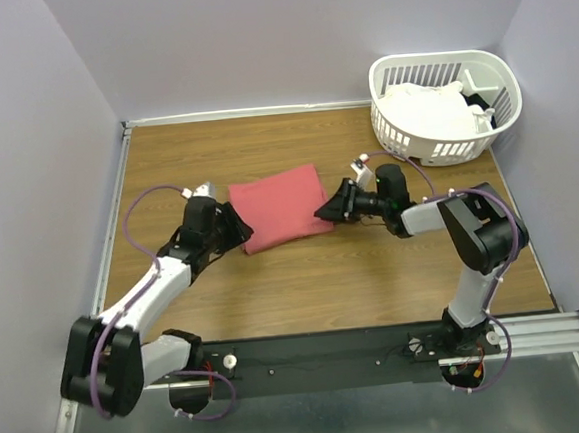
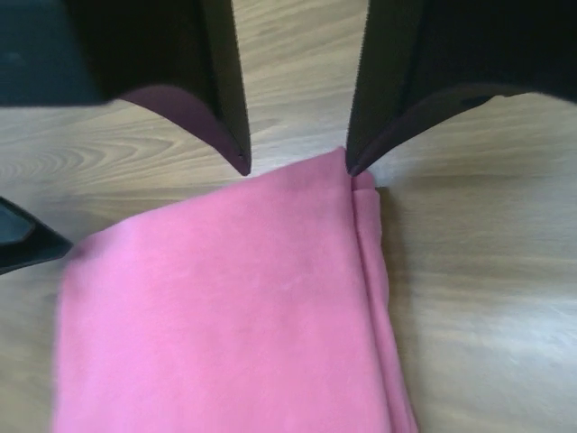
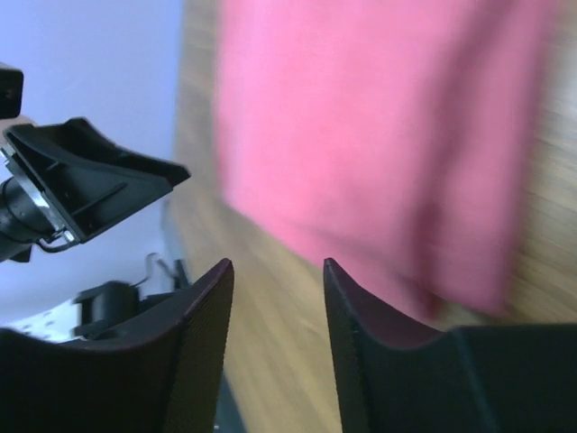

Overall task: Fold and stack the t-shirts
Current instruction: Fold the tshirt, then neatly place the folded tshirt to the corner

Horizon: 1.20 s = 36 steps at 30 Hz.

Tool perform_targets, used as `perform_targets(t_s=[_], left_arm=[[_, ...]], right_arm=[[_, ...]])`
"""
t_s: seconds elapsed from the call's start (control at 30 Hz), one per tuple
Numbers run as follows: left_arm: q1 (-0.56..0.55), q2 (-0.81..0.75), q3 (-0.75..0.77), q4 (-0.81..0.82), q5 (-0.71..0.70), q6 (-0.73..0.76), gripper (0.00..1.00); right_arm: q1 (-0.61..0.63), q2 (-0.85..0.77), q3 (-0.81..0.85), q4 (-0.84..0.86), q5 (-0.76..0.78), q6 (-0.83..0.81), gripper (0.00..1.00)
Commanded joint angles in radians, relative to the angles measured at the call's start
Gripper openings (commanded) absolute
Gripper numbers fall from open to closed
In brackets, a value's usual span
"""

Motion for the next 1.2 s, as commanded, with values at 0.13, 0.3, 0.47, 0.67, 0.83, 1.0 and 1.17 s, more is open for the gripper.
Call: perform_targets(t_s=[0.13,0.3,0.47,0.67,0.83,1.0,1.17], left_arm=[[0.008,-0.275,0.145,-0.153,-0.288,0.146,0.73],[0.01,-0.378,0.174,-0.139,-0.353,0.243,0.82],[0.011,-0.457,0.171,-0.086,-0.431,0.339,0.83],[0.011,-0.477,0.127,-0.053,-0.451,0.358,0.83],[0.011,-0.48,0.13,-0.052,-0.472,0.361,0.83],[0.014,-0.493,0.131,-0.046,-0.465,0.363,0.83],[0.017,-0.51,0.125,-0.038,-0.442,0.363,0.83]], right_arm=[[0.235,0.02,0.261,0.062,0.002,0.16,0.61],[0.293,0.236,0.334,0.202,0.062,0.31,0.62],[0.293,0.37,0.333,0.245,0.136,0.338,0.62],[0.287,0.377,0.308,0.24,0.122,0.283,0.6],[0.26,0.153,0.268,-0.036,0.146,0.088,0.61],[0.229,-0.009,0.405,-0.652,0.514,-0.324,0.68],[0.169,-0.075,0.405,-0.806,0.68,-0.449,0.72]])
